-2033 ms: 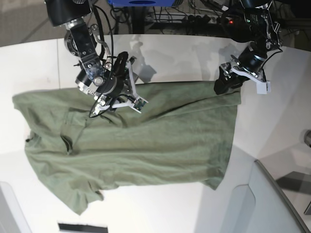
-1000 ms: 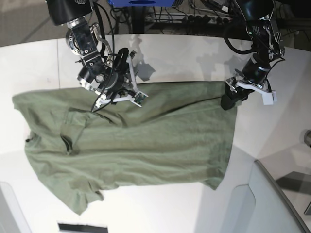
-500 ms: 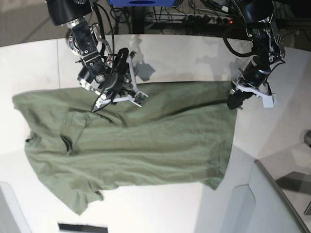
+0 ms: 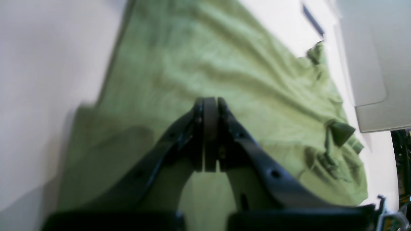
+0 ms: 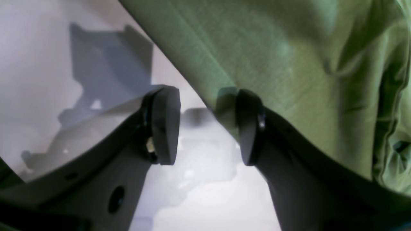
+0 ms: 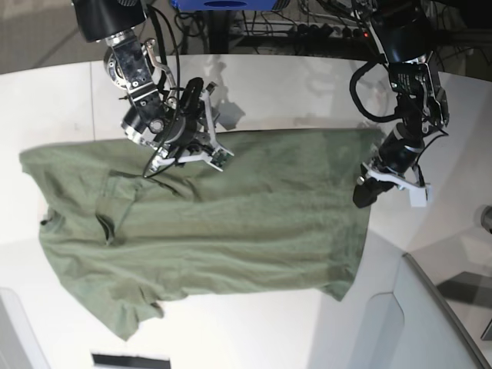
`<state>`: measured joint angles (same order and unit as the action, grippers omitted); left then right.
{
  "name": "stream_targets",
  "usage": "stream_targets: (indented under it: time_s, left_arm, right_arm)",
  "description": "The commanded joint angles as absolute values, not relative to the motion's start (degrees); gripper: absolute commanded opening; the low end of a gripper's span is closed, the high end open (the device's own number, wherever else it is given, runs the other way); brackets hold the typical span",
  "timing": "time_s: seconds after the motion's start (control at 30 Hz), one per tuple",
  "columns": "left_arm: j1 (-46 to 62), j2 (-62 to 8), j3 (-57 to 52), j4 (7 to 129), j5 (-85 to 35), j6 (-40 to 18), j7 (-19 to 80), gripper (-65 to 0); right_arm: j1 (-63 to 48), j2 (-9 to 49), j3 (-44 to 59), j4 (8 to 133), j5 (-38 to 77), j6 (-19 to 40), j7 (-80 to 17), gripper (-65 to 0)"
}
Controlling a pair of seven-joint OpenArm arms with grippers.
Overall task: Layout the t-shirt on the table in an organized manner, then fold the t-shirt properly
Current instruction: 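Grasp the shirt's collar-side corner with the left gripper, then move the right gripper to the shirt's other collar-side corner and grasp it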
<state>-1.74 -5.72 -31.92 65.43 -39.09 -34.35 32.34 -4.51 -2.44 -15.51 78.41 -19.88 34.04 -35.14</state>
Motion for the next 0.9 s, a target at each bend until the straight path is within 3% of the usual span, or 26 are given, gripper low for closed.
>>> stream_targets:
  time_s: [0.0, 0.13, 0.23, 0.3, 0.37, 0.47, 0.53, 0.73, 0.87]
  left_arm:
    - [-1.6, -6.7, -32.0, 67.7, -40.3, -34.9, 31.3, -65.0]
    - [3.3, -7.2, -32.3, 73.7, -34.4, -34.9, 31.2, -65.0]
    - [7.0, -8.1, -32.5, 78.0, -26.5, -35.0, 31.2, -63.7]
    - [9.5, -9.1, -32.6, 79.8, -25.2, -35.1, 31.2, -54.5]
    - [12.6, -10.6, -32.6, 81.6, -25.3, -35.1, 31.2, -41.8]
    - [16.5, -11.4, -32.6, 83.6, -25.4, -35.3, 31.2, -23.7]
    - [18.2, -11.4, -32.6, 84.1, -25.6, -35.3, 31.2, -18.4]
    - [21.1, -12.0, -32.6, 79.3, -38.0, -35.3, 31.3, -26.5]
    - [21.5, -12.3, -32.4, 76.8, -38.7, -35.3, 31.3, -32.3]
  right_arm:
    - [-4.4, -3.0, -13.1, 80.9, -19.6, 34.0, -34.9, -38.1]
    - [-6.3, -4.8, 0.4, 89.8, -9.4, 33.8, -31.7, -36.5]
    - [-5.8, -5.2, 11.2, 91.5, -1.1, 33.8, -34.2, -26.3]
    - [-5.1, -5.1, 17.3, 91.5, 4.8, 33.8, -37.0, -15.8]
    - [-5.8, -5.1, 25.8, 91.6, 13.1, 34.0, -38.1, -11.0]
    - [-6.8, -5.1, 39.6, 90.2, 27.6, 34.0, -38.5, -16.1]
    - [-6.8, -4.9, 45.7, 87.3, 32.9, 34.0, -39.4, -19.7]
    - [-2.3, 1.1, 55.2, 72.0, 34.2, 33.9, -41.4, -20.1]
    - [0.9, 5.5, 58.9, 61.7, 34.2, 33.9, -41.2, -20.1]
